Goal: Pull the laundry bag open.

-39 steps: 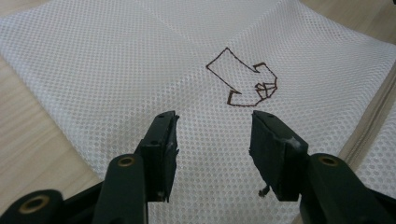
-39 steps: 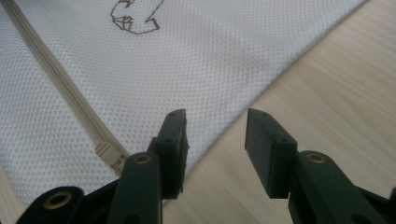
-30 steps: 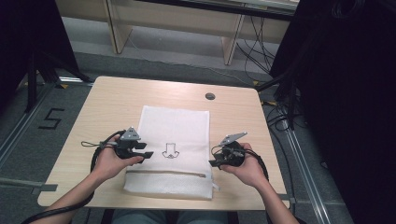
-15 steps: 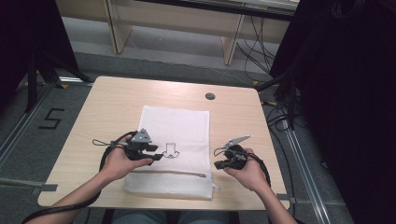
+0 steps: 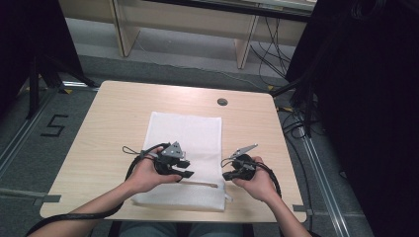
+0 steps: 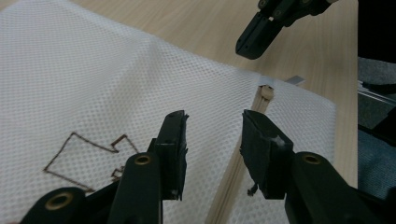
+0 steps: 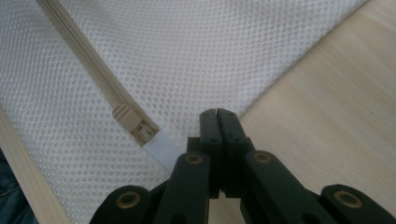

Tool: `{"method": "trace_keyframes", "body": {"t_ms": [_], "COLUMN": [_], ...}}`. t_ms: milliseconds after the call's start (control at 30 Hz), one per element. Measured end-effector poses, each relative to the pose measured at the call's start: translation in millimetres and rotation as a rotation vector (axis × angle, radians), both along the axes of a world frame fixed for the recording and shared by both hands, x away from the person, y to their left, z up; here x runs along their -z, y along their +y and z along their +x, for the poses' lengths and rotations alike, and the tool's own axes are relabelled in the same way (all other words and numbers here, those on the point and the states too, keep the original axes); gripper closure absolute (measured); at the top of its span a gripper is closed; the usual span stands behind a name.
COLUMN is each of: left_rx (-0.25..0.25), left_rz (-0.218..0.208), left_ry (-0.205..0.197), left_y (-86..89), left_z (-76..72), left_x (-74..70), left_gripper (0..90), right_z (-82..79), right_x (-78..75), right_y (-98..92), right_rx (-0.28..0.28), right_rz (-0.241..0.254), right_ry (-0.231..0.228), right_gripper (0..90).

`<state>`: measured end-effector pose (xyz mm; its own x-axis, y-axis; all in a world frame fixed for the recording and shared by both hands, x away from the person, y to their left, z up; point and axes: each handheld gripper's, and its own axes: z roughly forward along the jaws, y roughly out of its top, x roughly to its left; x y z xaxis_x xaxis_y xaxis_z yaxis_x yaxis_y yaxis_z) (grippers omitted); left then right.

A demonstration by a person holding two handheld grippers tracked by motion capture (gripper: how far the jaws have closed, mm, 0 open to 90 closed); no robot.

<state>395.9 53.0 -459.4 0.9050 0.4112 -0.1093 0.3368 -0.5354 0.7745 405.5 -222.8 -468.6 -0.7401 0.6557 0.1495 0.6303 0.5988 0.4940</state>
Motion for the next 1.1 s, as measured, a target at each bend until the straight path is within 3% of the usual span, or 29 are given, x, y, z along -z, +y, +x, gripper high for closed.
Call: {"method": "trace_keyframes", "body": {"t_ms": [233, 467, 767, 1033, 1067, 1100], "left_rx": [0.052, 0.104, 0.155, 0.163, 0.161, 0.168], "left_rz": [-0.001, 0.006, 0.024, 0.045, 0.047, 0.049], "left_ry": [0.007, 0.014, 0.023, 0.034, 0.031, 0.03], "left_y": [-18.8, -28.0, -46.4, -53.0, -54.3, -55.3], "left_z": [-4.6, -6.5, -5.0, -5.2, -5.3, -5.0], "left_x": [6.0, 9.2, 11.8, 19.7, 20.5, 20.8], "left_gripper": [60.9, 61.1, 61.6, 62.2, 62.2, 62.2], "right_z": [-6.4, -12.2, -14.6, -14.8, -13.6, -14.8], "right_x": [-2.2, -3.8, 5.4, 6.2, 7.2, 5.7], "right_y": [-4.9, -9.9, 4.9, 7.8, 7.7, 8.9], "right_rx": [0.009, 0.01, -0.013, -0.013, -0.022, -0.011], "right_rz": [0.021, 0.008, -0.011, -0.003, -0.004, -0.005], "right_ry": [0.058, 0.056, 0.09, 0.125, 0.104, 0.13], "right_gripper": [90.0, 90.0, 90.0, 90.0, 90.0, 90.0]}}
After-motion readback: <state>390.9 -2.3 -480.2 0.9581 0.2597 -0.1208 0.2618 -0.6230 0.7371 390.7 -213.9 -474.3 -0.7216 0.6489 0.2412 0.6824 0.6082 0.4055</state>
